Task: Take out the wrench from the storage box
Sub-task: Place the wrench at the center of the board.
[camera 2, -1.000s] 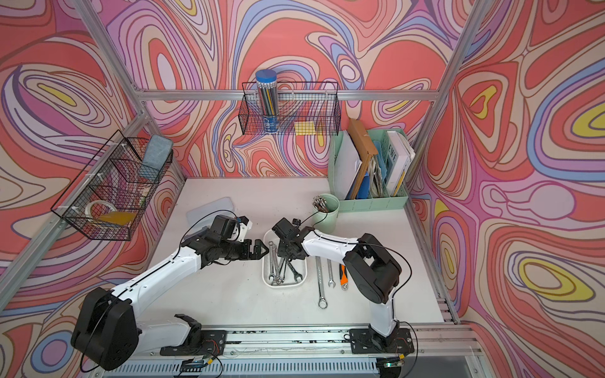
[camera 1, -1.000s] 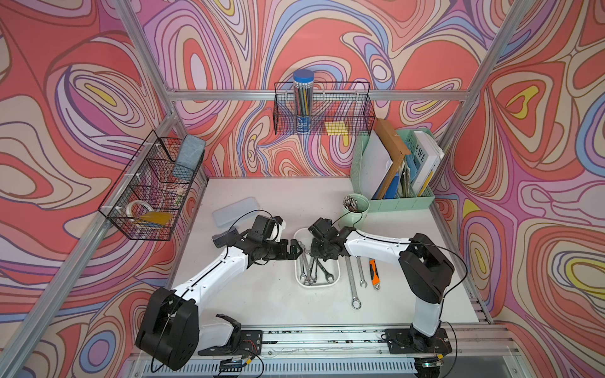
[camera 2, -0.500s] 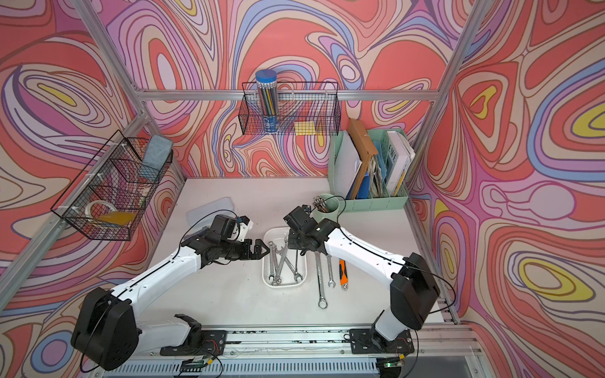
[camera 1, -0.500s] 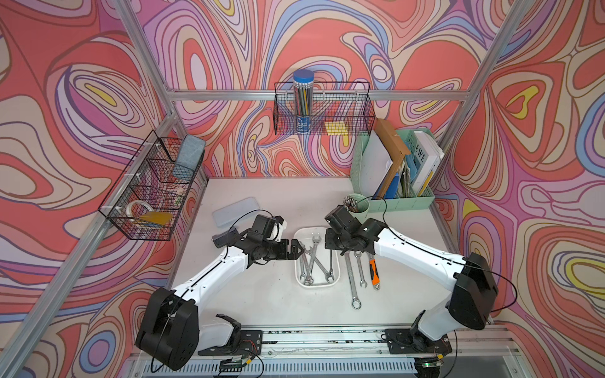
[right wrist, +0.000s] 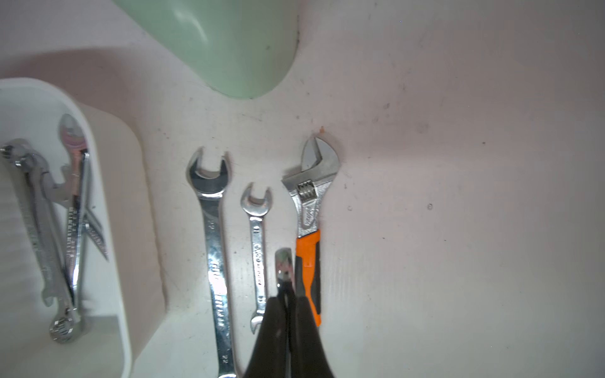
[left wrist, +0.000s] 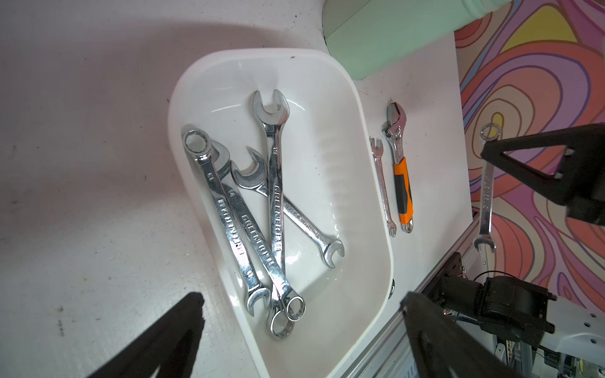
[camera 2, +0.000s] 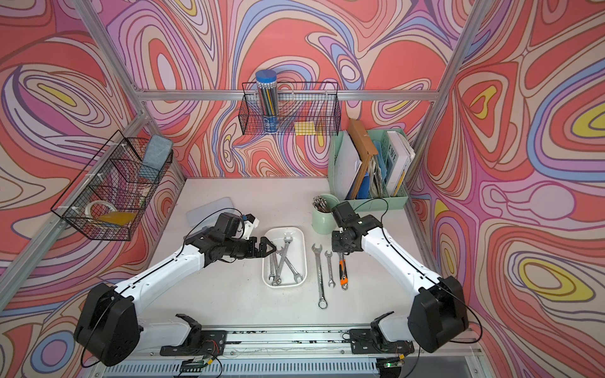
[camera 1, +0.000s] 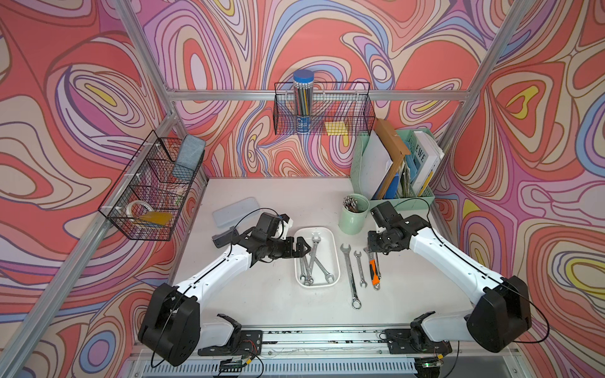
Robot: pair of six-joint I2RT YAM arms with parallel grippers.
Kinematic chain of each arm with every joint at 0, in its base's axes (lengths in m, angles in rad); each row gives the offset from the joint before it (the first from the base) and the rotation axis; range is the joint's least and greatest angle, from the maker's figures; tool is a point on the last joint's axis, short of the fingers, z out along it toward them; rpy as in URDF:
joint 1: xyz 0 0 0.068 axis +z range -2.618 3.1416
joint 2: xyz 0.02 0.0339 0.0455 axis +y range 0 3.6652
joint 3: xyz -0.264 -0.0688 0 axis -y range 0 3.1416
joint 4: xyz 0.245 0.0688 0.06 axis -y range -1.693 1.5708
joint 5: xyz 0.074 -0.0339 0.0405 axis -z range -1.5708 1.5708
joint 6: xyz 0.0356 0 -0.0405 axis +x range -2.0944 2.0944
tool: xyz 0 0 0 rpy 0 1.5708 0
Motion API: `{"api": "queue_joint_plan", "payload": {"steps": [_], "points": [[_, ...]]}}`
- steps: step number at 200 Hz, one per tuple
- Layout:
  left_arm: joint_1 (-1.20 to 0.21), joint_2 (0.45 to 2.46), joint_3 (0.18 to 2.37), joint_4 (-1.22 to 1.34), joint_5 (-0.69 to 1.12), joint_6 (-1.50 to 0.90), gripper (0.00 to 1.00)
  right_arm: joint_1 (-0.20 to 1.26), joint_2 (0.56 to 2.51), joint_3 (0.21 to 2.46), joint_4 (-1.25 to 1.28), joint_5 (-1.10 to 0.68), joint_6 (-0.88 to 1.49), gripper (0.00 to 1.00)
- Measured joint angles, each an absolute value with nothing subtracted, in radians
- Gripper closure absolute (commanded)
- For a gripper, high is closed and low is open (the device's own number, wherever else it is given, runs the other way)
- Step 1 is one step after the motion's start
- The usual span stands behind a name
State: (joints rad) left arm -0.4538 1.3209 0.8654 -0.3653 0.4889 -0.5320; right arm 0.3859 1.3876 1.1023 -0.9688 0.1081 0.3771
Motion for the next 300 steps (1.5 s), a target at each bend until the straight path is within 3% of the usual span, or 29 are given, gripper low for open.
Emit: {"api": "queue_joint_plan", "payload": {"steps": [85, 171, 275, 300], "points": [[-0.460, 1.344, 0.889, -0.366, 0.487, -0.540, 0.01, 0.244, 1.555, 1.085, -0.934, 0.142, 0.202, 1.00], [-0.460, 1.358, 0.889, -0.368, 0.480, -0.543, 0.01, 0.241, 1.744, 1.121, -0.931, 0.144, 0.189, 1.00], [-0.460, 1.397, 0.897, -0.375, 0.475, -0.541, 0.01, 0.234, 1.814, 1.156, -0.939, 0.209, 0.147, 1.00], [-0.460, 1.397, 0.904, -0.375, 0.475, -0.540, 0.01, 0.234, 1.824, 1.166, -0.944, 0.216, 0.138, 0.96]]}}
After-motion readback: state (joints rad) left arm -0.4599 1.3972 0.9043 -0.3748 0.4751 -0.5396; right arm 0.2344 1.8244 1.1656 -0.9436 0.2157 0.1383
